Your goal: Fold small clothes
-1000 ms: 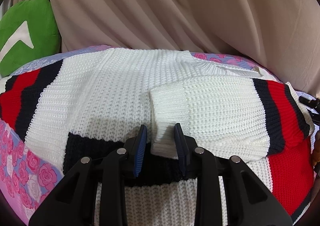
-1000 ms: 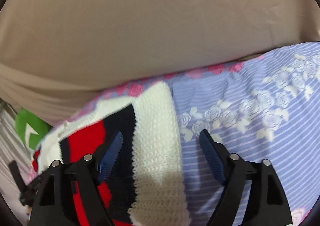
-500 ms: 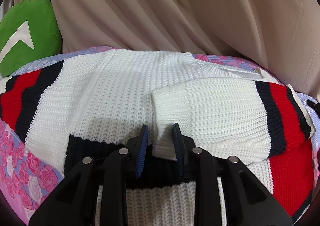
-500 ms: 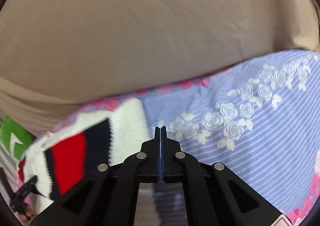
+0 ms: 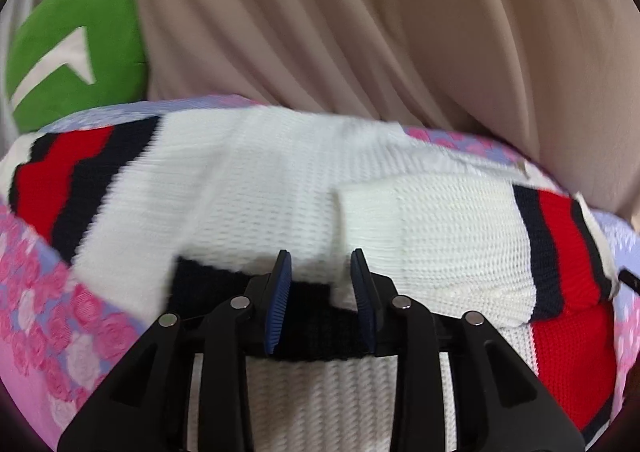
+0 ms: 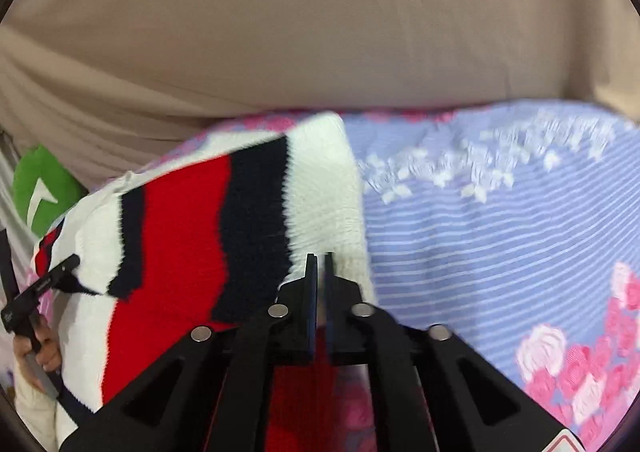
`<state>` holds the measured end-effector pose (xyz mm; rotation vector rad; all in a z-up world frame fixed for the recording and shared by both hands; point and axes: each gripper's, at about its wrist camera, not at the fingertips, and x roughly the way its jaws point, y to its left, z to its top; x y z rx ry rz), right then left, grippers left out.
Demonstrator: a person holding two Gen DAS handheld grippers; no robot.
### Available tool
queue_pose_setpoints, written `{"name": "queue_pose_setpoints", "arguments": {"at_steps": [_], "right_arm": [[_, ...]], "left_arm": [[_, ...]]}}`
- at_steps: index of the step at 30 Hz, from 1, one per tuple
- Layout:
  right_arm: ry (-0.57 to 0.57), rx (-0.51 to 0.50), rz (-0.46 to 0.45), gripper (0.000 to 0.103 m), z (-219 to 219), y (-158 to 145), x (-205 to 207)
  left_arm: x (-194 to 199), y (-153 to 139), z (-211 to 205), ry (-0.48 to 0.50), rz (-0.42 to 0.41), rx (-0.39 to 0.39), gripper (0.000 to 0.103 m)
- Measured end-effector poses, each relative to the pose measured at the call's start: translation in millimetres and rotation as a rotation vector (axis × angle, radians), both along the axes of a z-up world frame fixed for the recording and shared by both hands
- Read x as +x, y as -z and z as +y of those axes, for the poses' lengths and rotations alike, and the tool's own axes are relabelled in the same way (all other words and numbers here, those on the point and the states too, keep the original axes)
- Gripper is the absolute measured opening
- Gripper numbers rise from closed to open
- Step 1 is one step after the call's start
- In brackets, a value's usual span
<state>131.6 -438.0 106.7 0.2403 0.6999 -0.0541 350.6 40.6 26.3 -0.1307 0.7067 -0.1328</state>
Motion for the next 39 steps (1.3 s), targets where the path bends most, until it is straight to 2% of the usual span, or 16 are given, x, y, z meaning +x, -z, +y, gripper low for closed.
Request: {"name": "queue_pose_setpoints", "arguments": {"at_steps": [2,4,6,9,14,16,20,21,22,23,24,26,29,34,36,39], "right_arm": [[-0.057,-0.009,-0.019,0.013,21,-9,-12],[-0.129,0.013,0.0,0.022,46,-4,-19],[-0.182,0.01,0.021,0.025,67,0,-21],[-0.273,-0.008,0.048,0.032,100,20,-17],[-0.299,-0.073,0.097,0.038,131,35,10],[-0.286,-0.06,0.095,0.043,125,35,10],[-0.265,-0.024,0.095,0.044,121,44,16],[-0.265,-0.024,0.095,0.044,121,45,18],[-0.266,-0.028,0.094,0.045,122,47,17],[-0.266,-0.033,0.092,0.047,128,49,20],[-0.267,-0.035,0.091,0.048,132,52,23],[-0.271,-0.033,0.091,0.05,136,54,28],[-0.27,-0.019,0.089,0.051,135,54,29],[-0.272,0.001,0.085,0.053,133,54,29],[-0.273,0.012,0.082,0.053,132,54,30],[-0.276,0.04,0.076,0.056,132,54,31]], "left_arm": [[-9,-8,27,-0.052,-0.022,-0.024,0.044],[-17,-18,66,-0.129,-0.042,-0.05,0.066],[-18,-25,111,-0.221,-0.054,-0.063,0.071],[-11,-29,196,-0.379,-0.017,-0.105,0.074],[14,-9,338,-0.629,0.065,-0.296,0.074],[23,1,369,-0.666,0.08,-0.34,0.073],[40,19,387,-0.648,0.099,-0.373,0.066],[43,18,385,-0.651,0.083,-0.34,0.058],[48,18,381,-0.63,0.081,-0.328,0.032],[53,18,376,-0.608,0.095,-0.334,0.018],[55,15,372,-0.605,0.099,-0.343,0.013],[51,-5,354,-0.59,0.037,-0.317,0.011],[37,-60,297,-0.492,-0.09,-0.184,0.01],[6,-148,123,-0.125,-0.255,-0.072,0.01],[-6,-155,47,0.033,-0.26,-0.042,0.011],[-19,-126,-67,0.243,-0.182,0.032,0.021]]}}
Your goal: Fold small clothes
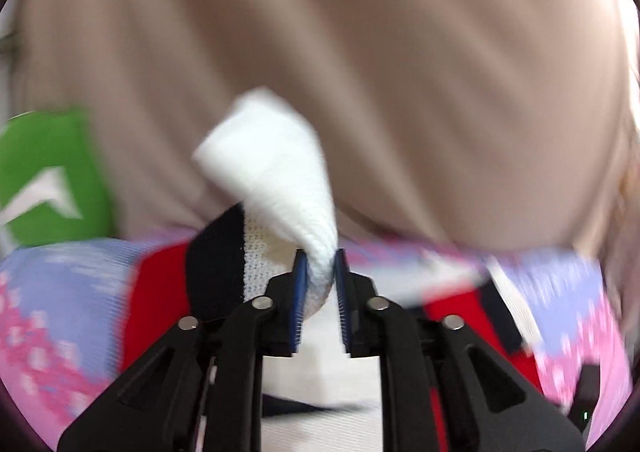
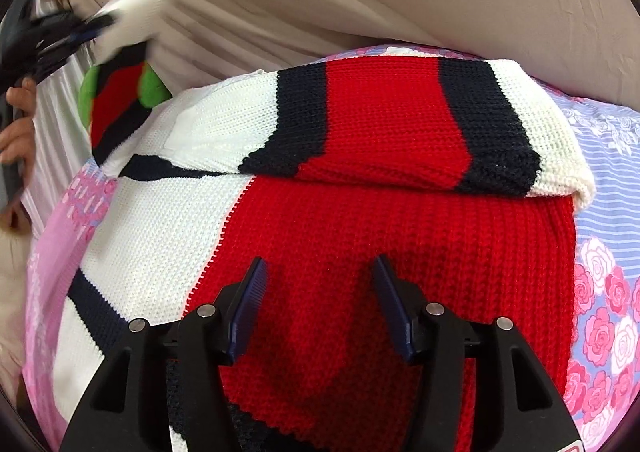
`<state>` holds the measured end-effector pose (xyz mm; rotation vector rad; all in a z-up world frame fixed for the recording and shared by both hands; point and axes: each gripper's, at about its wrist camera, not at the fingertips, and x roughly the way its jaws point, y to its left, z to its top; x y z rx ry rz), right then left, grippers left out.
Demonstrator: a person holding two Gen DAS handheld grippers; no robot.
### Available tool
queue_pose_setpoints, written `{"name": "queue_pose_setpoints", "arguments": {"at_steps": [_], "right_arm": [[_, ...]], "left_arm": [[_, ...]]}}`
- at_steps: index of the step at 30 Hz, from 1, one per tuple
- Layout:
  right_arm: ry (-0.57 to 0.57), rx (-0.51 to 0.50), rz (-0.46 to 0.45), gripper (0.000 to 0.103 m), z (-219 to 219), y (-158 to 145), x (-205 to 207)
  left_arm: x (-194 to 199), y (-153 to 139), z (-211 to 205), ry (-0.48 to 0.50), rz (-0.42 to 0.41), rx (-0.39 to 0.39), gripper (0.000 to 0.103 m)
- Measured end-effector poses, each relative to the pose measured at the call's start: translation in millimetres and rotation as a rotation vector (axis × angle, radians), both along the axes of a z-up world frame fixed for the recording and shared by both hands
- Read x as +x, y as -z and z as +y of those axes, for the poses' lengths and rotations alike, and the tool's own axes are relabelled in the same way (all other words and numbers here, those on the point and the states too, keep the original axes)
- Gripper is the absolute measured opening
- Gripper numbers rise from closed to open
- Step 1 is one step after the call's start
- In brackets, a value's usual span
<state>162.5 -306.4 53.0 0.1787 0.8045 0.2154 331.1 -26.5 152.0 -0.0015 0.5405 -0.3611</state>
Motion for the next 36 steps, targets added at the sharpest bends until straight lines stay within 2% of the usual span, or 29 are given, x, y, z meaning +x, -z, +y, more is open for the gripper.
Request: {"name": "queue_pose_setpoints", "arguments": {"at_steps": [1,3,4,6,8,12,15,16,19,24,26,27,28,30,33,34,36], "right_arm": [[-0.001,0.013,-0.002,0.059,-2,0,0],[0.009,0.034,-0.006,0.064,-5,-1,0],[0.01,0.054,-0.008,0.064,-8,-1,0],[0.016,0.086,-0.013,0.064,-13,-2,-1],[0.029,0.127,-0.02,0.064,-20,-4,0],[0.059,0.195,-0.032,0.065,-32,-14,9],[0.08,0.24,-0.034,0.066,-36,-27,32],[0.073,0.263,-0.029,0.066,-35,-29,40],[0.084,0.317,0.007,0.066,-33,-31,78],[0.136,0.317,0.07,0.068,-21,-20,128],[0.147,0.292,0.051,0.053,-12,-22,136],[0.139,0.28,0.033,0.02,-8,-26,139],[0.124,0.277,0.011,0.007,-3,-33,138],[0.106,0.302,-0.095,0.007,-3,-55,127],[0.113,0.272,-0.244,0.007,-8,-88,93],[0.142,0.26,-0.259,0.007,-16,-89,85],[0.219,0.192,-0.208,0.007,-32,-74,82]], "left_arm": [[-4,21,-36,0.055,0.035,0.04,0.036],[-16,57,-74,0.092,0.058,0.101,0.048],[-22,77,-86,0.106,0.072,0.129,0.048],[-35,95,-86,0.122,0.103,0.132,0.048],[-43,99,-59,0.098,0.146,0.079,0.049],[-49,90,20,-0.026,0.138,0.004,0.064],[-45,91,66,-0.095,0.168,-0.028,0.064],[-41,94,83,-0.118,0.2,-0.069,0.064],[-27,101,117,-0.165,0.259,-0.18,0.064],[-13,112,138,-0.179,0.301,-0.274,0.064],[-9,116,143,-0.186,0.317,-0.323,0.064],[-8,116,144,-0.193,0.316,-0.332,0.064],[-9,115,146,-0.2,0.311,-0.341,0.064],[-15,112,146,-0.197,0.296,-0.338,0.064],[-20,109,144,-0.193,0.274,-0.313,0.064],[-20,110,143,-0.187,0.277,-0.304,0.064],[-18,114,138,-0.201,0.283,-0.272,0.064]]}}
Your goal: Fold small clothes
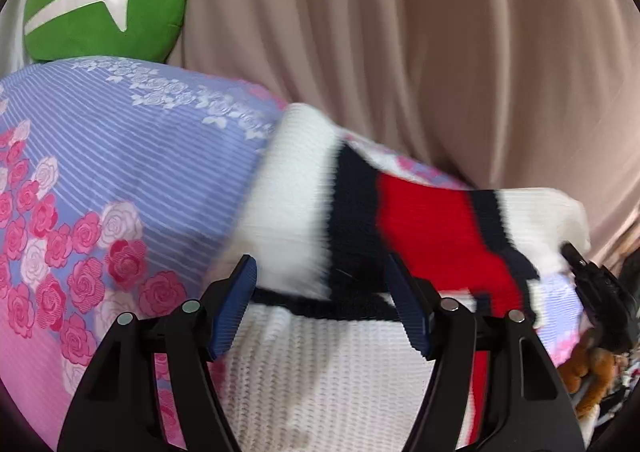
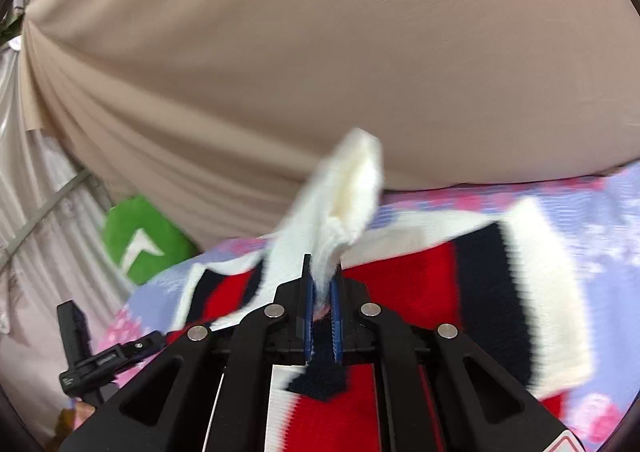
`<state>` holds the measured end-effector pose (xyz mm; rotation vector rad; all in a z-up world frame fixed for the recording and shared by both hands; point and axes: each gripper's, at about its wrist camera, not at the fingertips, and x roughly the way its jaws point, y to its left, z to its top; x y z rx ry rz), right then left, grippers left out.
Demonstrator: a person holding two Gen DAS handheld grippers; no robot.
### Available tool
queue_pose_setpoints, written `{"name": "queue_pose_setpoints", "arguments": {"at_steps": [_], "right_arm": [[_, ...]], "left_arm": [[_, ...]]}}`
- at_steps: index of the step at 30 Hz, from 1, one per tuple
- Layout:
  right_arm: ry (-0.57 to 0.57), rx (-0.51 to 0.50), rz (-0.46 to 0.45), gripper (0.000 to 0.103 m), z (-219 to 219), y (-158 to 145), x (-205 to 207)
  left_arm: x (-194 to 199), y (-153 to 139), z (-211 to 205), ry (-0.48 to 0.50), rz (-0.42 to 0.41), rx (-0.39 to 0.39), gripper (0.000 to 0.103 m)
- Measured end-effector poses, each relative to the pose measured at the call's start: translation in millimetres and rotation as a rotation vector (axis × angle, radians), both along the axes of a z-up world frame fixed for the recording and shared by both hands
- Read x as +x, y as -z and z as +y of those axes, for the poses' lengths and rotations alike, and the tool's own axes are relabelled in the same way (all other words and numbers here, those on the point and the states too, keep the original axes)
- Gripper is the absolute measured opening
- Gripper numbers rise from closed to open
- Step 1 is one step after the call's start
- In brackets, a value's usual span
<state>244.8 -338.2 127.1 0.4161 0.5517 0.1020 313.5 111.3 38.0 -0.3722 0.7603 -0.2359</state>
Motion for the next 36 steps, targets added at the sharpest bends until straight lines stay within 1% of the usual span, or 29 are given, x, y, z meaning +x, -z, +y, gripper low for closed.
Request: {"name": "queue_pose_setpoints", "arguments": {"at_steps": [1,3,5,8,10,12,14,15,16,18,19,20,22,23,24,26,27,28,29,30,31,32,33,34,36], "right_arm": [[0.019,-0.001,0.045,0.007,-8,12,3],[0.034,0.03,0.127,0.007,-22,39,10],[0.03,0.071,0.164,0.007,-28,57,11],[0.012,0.075,0.145,0.007,-22,57,14],[-0.008,0.074,0.111,0.007,-19,49,11],[-0.03,0.095,0.077,0.007,-14,46,1],[-0.05,0.118,0.039,0.007,-16,39,-9],[-0.041,0.11,0.041,0.007,-18,38,-11],[-0.011,0.085,0.068,0.007,-21,40,-12],[0.038,0.056,0.137,0.007,-34,52,-8],[0.055,0.056,0.205,0.007,-41,67,-2],[0.041,0.102,0.248,0.005,-49,81,2],[0.033,0.196,0.242,0.005,-60,81,1],[0.042,0.197,0.239,0.006,-61,80,-1],[0.063,0.177,0.232,0.008,-60,77,-4],[0.129,0.132,0.199,0.011,-55,71,-14],[0.157,0.107,0.18,0.02,-49,64,-18],[0.173,0.055,0.156,0.02,-43,54,-21],[0.159,0.005,0.123,0.02,-30,44,-21],[0.111,-0.037,0.09,0.022,-10,32,-17],[0.06,-0.057,0.075,0.031,6,24,-10],[-0.002,-0.069,0.064,0.037,19,16,-2],[-0.075,-0.072,0.055,0.045,38,11,8],[-0.17,-0.067,0.05,0.046,60,7,22],[-0.296,-0.063,0.072,0.046,103,7,56]], "left_arm": [[2,3,-3,0.008,0.011,0.01,0.064],[2,7,-11,0.025,0.029,0.021,0.064],[-3,5,-20,0.033,0.029,0.034,0.064],[-12,1,-31,0.077,0.042,-0.015,0.065],[-17,0,-37,0.104,0.059,-0.046,0.07],[-12,5,-40,0.103,0.083,-0.056,0.071],[-3,15,-38,0.044,0.107,-0.018,0.066],[-2,18,-37,0.012,0.111,0.006,0.054],[-1,22,-34,-0.027,0.116,0.044,0.04],[0,27,-30,-0.041,0.111,0.061,0.031],[-1,28,-30,-0.034,0.093,0.069,0.031],[-4,29,-34,-0.031,0.077,0.093,0.031],[-10,30,-45,-0.039,0.042,0.163,0.031],[-12,29,-49,-0.045,0.034,0.183,0.031],[-13,29,-52,-0.049,0.031,0.191,0.031],[-15,31,-52,-0.05,0.029,0.178,0.031],[-16,31,-51,-0.053,0.029,0.168,0.031],[-17,31,-52,-0.058,0.028,0.163,0.031],[-19,32,-51,-0.064,0.026,0.164,0.031],[-19,32,-50,-0.069,0.025,0.166,0.031],[-19,32,-51,-0.077,0.022,0.171,0.031],[-21,33,-51,-0.081,0.02,0.173,0.031],[-24,32,-47,-0.08,0.018,0.176,0.031],[-25,33,-46,-0.08,0.018,0.176,0.031],[-27,32,-46,-0.08,0.018,0.175,0.031]]}}
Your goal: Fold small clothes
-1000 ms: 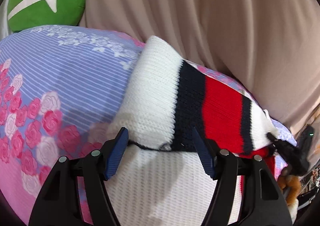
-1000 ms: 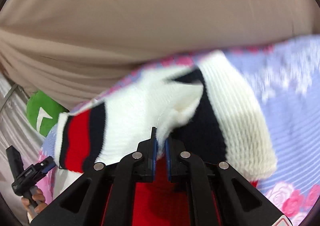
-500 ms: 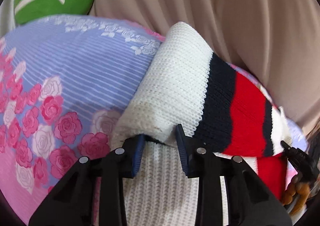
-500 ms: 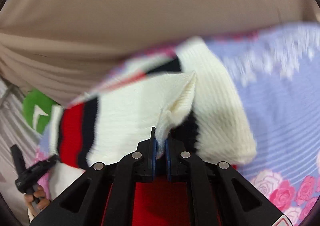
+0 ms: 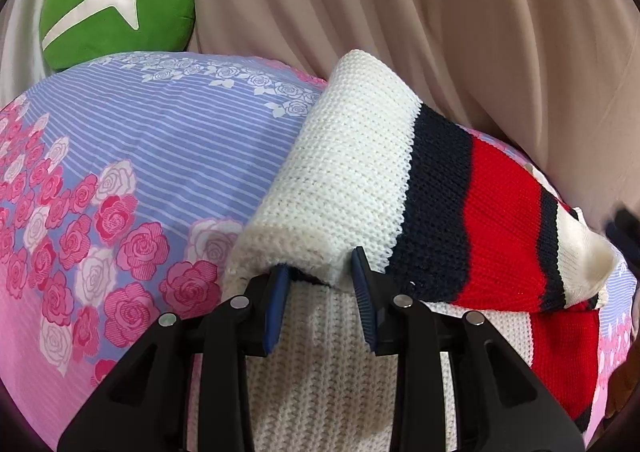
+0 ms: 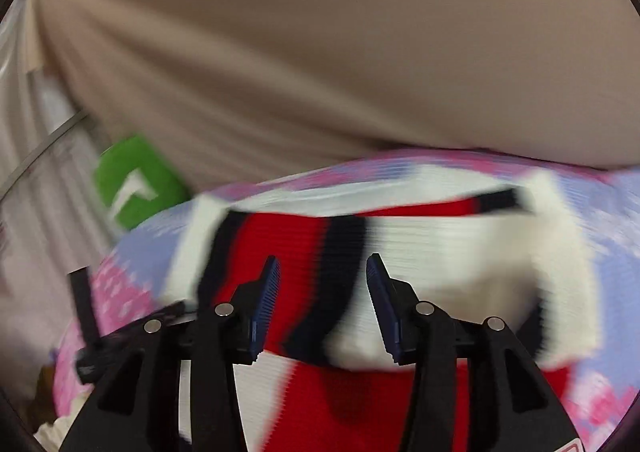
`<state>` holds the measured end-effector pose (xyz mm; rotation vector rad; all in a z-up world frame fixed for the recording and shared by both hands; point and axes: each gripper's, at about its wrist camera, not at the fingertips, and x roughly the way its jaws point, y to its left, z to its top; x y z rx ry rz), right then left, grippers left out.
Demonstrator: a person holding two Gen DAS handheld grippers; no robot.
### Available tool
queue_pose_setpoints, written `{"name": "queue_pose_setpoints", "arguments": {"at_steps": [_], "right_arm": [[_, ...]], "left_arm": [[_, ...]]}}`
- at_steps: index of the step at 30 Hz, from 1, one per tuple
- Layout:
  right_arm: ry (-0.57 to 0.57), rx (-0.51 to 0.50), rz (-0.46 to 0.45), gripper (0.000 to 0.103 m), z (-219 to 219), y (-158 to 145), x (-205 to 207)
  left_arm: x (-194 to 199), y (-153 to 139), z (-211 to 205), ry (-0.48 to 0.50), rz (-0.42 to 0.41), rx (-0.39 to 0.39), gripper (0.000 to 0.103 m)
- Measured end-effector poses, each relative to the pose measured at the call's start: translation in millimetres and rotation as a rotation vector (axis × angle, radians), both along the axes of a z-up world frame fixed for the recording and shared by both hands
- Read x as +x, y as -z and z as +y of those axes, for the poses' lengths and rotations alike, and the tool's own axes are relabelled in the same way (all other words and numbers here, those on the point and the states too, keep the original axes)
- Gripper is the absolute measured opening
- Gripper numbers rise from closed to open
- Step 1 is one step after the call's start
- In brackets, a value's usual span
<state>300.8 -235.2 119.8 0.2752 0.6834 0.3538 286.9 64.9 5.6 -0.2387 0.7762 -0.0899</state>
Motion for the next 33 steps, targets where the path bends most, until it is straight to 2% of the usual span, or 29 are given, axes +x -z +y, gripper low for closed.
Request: {"name": "queue_pose_setpoints", "arguments": {"at_steps": [5,8,10,12,16,19,21,23,26,27,29,31,33], "right_arm": [[-0.122,-0.002,0.08,0.045,87,17,68],[-0.181,-0.021,0.12,0.035,120,27,86],[-0.189,-0.07,0.164,0.032,142,40,106],[-0.161,-0.138,0.16,0.028,163,49,126],[-0.139,-0.163,0.146,0.027,177,46,152],[-0.127,-0.095,0.164,0.027,173,49,166],[-0.127,-0.078,0.143,0.027,168,47,160],[-0.124,-0.069,0.082,0.031,153,35,133],[-0.097,-0.04,0.012,0.038,104,19,81],[-0.06,-0.045,0.003,0.046,84,18,64],[0.067,-0.07,-0.01,0.051,25,19,25],[0.257,-0.145,-0.023,0.054,-39,22,-15],[0.397,-0.133,-0.017,0.058,-87,29,-44]], "left_arm": [[-1,-1,-2,0.001,-0.001,0.003,0.031],[-2,-2,-3,0.003,-0.001,0.005,0.031],[-2,-2,-3,0.004,-0.001,0.008,0.031],[-2,-2,-3,0.005,-0.001,0.012,0.031],[1,-2,-5,0.001,-0.001,0.023,0.031],[2,-2,-4,0.002,-0.001,0.019,0.031],[2,-1,-1,0.006,0.0,0.009,0.031],[3,-1,3,0.012,0.0,-0.003,0.031],[2,-1,5,0.016,0.0,-0.009,0.031],[2,-1,5,0.015,0.0,-0.006,0.031],[2,-2,5,0.015,0.0,-0.002,0.031],[2,-2,6,0.013,0.0,0.003,0.031],[2,-2,5,0.01,0.0,0.012,0.031]]}}
